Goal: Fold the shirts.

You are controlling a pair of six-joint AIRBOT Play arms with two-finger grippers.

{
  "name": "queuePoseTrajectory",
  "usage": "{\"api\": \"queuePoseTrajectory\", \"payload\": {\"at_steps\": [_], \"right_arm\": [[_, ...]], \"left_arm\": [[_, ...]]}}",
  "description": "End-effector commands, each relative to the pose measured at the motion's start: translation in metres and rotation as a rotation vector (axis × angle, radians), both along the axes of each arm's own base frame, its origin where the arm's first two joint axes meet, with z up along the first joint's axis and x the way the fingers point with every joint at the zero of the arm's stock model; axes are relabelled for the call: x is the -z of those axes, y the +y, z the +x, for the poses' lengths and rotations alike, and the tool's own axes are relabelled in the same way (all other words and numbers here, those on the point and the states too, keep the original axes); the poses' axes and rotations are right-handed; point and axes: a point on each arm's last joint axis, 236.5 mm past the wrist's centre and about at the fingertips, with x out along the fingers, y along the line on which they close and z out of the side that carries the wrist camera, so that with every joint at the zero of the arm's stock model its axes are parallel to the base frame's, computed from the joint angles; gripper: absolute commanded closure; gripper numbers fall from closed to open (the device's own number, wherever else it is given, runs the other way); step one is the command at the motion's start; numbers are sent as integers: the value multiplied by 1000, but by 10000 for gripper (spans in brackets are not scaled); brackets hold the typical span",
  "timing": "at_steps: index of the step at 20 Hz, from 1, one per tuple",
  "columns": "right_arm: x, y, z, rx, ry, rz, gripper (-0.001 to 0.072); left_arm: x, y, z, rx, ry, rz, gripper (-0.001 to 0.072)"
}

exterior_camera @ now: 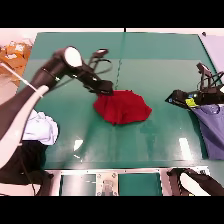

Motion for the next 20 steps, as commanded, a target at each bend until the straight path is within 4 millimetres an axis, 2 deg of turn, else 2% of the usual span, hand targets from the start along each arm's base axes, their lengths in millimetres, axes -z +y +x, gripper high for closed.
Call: {"api": "queuePoseTrajectory", "payload": {"at_steps": [1,3,5,7,9,12,13,15,16,17,18,20], "right_arm": [[35,-5,-19,73,84,73,228],[64,23,-26,48,104,175,229],[86,50,-26,21,113,277,229],[102,64,-16,10,120,321,229],[112,78,-2,-5,119,370,229],[126,91,13,-33,139,414,231],[128,92,19,-45,140,419,261],[124,96,24,-80,144,436,387],[117,99,25,-127,127,440,504],[110,103,25,-171,114,449,676],[103,104,26,-206,104,457,692],[90,94,35,-206,76,463,693]], "left_arm": [[15,65,-4,-79,177,39,213],[47,83,-9,-135,243,55,213],[87,88,-8,-213,253,57,214],[118,89,1,-299,228,37,214],[137,86,13,-344,216,18,214],[141,65,40,-389,168,-111,215],[139,60,47,-407,156,-142,215],[133,54,55,-411,132,-189,216],[132,52,58,-417,123,-200,216],[133,53,60,-425,116,-202,216],[134,55,65,-434,93,-199,216],[130,61,84,-488,29,-206,217]]}}
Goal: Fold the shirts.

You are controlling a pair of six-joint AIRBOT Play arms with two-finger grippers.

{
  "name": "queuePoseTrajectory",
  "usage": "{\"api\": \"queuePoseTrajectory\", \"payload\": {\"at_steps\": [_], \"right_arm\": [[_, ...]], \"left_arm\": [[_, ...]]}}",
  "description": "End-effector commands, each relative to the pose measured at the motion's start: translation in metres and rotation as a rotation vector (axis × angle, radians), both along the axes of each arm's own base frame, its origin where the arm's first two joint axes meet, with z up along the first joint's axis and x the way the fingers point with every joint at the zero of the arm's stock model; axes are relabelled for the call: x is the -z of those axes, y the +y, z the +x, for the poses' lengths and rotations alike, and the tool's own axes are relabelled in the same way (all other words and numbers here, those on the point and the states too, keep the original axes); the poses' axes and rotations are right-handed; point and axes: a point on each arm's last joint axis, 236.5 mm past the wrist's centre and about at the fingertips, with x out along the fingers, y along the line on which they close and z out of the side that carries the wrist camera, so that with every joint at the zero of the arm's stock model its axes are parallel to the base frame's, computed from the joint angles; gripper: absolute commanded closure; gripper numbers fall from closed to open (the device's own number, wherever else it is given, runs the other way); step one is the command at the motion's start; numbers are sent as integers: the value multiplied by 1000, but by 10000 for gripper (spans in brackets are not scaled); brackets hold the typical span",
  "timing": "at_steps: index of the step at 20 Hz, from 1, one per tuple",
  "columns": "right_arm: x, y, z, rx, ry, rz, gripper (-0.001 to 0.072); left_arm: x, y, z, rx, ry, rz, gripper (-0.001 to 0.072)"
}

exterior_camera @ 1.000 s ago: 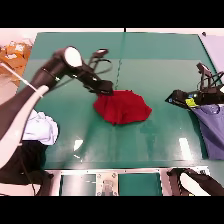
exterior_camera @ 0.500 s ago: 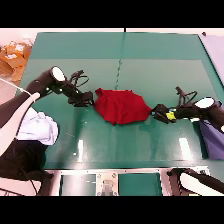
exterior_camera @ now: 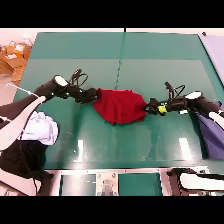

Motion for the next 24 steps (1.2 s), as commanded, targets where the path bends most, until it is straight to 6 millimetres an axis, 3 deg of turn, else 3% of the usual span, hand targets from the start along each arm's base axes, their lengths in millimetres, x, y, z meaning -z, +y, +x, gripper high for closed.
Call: {"api": "queuePoseTrajectory", "payload": {"at_steps": [1,5,8,9,10,11,12,14,16,18,19,21,23,24], "right_arm": [[-20,-9,14,-27,-57,24,693],[-22,-25,23,18,-73,15,693],[-21,-29,30,37,-92,-2,693],[-20,-31,32,46,-98,-10,692],[-19,-32,35,54,-104,-17,693],[-21,-33,37,56,-110,-19,693],[-23,-34,40,56,-120,-21,693],[-38,-37,52,56,-163,-27,694],[-73,-38,67,23,-223,-1,694],[-139,-24,70,-59,-315,90,694],[-181,-14,66,-109,-383,133,694],[-263,-1,50,-169,-545,157,694],[-343,5,26,-175,-738,107,694],[-382,7,7,-174,-833,78,694]], "left_arm": [[-6,8,36,-114,-113,-3,224],[-11,17,64,-233,-184,-16,225],[17,5,58,-234,-100,-70,238],[20,-1,54,-201,-101,-80,424],[20,-5,49,-154,-109,-80,512],[20,-9,43,-116,-103,-84,535],[20,-11,36,-83,-90,-91,686],[6,-11,32,-49,-82,-118,686],[-48,-2,50,-36,-183,-151,687],[-146,5,67,-20,-378,-188,687],[-199,5,66,8,-482,-198,687],[-312,2,41,97,-702,-204,687],[-411,4,-6,188,-907,-186,687],[-449,8,-31,222,-999,-151,687]]}}
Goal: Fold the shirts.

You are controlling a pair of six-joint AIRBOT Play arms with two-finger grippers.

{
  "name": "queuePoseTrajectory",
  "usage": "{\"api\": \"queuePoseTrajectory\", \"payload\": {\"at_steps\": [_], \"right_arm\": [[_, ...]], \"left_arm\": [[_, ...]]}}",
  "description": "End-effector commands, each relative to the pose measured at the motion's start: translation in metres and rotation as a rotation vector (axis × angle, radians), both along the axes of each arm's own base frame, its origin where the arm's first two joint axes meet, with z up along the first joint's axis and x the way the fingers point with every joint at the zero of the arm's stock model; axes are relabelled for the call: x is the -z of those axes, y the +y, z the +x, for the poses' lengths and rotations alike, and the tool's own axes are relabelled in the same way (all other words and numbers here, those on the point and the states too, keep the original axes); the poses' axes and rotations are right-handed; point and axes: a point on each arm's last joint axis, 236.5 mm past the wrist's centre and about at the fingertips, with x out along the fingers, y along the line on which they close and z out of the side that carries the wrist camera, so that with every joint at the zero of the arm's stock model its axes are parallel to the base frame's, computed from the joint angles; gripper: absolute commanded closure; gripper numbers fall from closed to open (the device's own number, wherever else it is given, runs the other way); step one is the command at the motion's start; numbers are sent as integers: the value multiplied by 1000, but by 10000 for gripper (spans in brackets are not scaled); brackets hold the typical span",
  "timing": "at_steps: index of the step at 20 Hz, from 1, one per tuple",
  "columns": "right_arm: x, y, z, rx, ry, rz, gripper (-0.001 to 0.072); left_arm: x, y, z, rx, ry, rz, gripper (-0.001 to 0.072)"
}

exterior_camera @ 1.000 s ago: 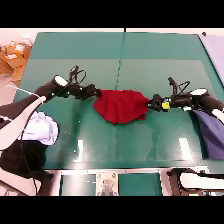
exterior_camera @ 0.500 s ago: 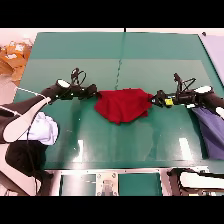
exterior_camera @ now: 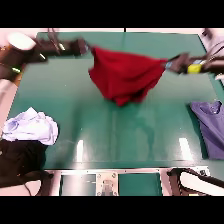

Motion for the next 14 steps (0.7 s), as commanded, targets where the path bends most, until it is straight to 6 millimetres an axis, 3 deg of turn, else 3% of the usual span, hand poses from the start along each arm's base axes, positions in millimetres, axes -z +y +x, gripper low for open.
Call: {"api": "queuePoseTrajectory", "payload": {"at_steps": [1,4,6,8,9,11,13,14], "right_arm": [[-134,19,-67,-19,-297,-26,693],[-217,23,-135,74,-540,-61,693],[-253,26,-173,149,-671,-67,693],[-271,27,-200,209,-748,-72,694],[-275,27,-207,226,-771,-87,694],[-270,23,-204,248,-748,-98,694],[-249,9,-181,284,-665,-108,693],[-230,2,-165,290,-604,-102,694]], "left_arm": [[-149,13,-97,67,-345,105,687],[-220,39,-171,11,-555,210,687],[-260,62,-206,-89,-698,257,687],[-286,82,-229,-182,-795,277,687],[-291,90,-232,-221,-816,299,686],[-285,99,-216,-260,-805,343,686],[-260,93,-178,-240,-726,368,686],[-238,89,-151,-221,-664,384,686]]}}
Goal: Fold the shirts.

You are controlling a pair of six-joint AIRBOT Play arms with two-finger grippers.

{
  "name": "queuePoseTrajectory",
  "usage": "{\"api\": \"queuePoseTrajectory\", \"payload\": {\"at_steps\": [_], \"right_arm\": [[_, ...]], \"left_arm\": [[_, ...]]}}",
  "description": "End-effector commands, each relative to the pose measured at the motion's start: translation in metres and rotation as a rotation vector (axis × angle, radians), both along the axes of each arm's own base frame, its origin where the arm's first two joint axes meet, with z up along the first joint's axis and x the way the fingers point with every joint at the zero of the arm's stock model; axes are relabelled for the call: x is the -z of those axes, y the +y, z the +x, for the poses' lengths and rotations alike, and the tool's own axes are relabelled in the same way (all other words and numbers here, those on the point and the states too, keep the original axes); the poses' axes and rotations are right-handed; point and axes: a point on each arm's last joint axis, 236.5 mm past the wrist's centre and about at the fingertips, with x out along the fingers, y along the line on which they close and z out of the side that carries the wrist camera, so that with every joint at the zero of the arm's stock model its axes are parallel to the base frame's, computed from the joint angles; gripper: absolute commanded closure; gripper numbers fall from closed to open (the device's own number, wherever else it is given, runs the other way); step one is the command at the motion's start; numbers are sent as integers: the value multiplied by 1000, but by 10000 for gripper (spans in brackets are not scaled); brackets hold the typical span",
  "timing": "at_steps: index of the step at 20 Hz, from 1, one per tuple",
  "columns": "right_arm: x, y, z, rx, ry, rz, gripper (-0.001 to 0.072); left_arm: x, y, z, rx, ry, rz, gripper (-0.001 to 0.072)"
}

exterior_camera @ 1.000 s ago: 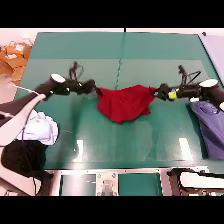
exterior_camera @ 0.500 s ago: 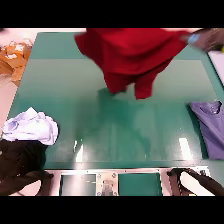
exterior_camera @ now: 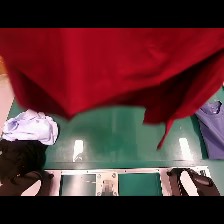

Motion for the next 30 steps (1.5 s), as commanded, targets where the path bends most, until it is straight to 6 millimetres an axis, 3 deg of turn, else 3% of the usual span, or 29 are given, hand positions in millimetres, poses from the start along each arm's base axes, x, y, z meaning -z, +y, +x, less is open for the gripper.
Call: {"api": "queuePoseTrajectory", "payload": {"at_steps": [1,3,6,8,10,12,13,15,16,17,18,19,20,22,23,24,26,29,30], "right_arm": [[44,-19,33,50,137,43,693],[116,-33,70,49,338,107,693],[269,-59,123,92,639,188,692],[382,-85,145,221,826,259,692],[475,-108,151,343,985,290,692],[524,-121,159,384,1068,275,692],[536,-127,167,393,1079,262,692],[535,-136,188,398,1065,258,691],[526,-142,198,404,1037,256,651],[511,-148,207,400,1003,258,469],[494,-152,213,374,983,266,389],[474,-157,213,329,974,282,396],[458,-160,208,281,979,299,442],[438,-161,186,195,1039,360,457],[437,-158,172,165,1081,391,473],[441,-155,162,164,1110,412,557],[465,-142,135,174,1198,420,562],[514,-94,87,143,1358,445,430],[530,-79,75,137,1400,432,423]], "left_arm": [[55,0,70,-47,143,53,686],[127,-23,133,15,317,63,685],[252,-92,205,249,540,46,684],[345,-140,236,332,655,52,684],[424,-180,252,335,749,48,684],[467,-210,253,345,809,14,684],[476,-219,252,352,826,-7,684],[473,-217,255,336,857,-51,648],[466,-209,258,323,890,-87,295],[455,-196,258,317,950,-131,135],[445,-180,255,334,1008,-148,135],[435,-161,248,358,1067,-150,136],[426,-136,239,368,1140,-155,195],[420,-87,219,380,1250,-140,575],[417,-67,210,380,1292,-135,686],[415,-52,206,360,1325,-144,685],[416,-33,197,288,1350,-93,686],[418,-19,168,211,1372,-25,685],[419,-18,154,201,1385,-26,685]]}}
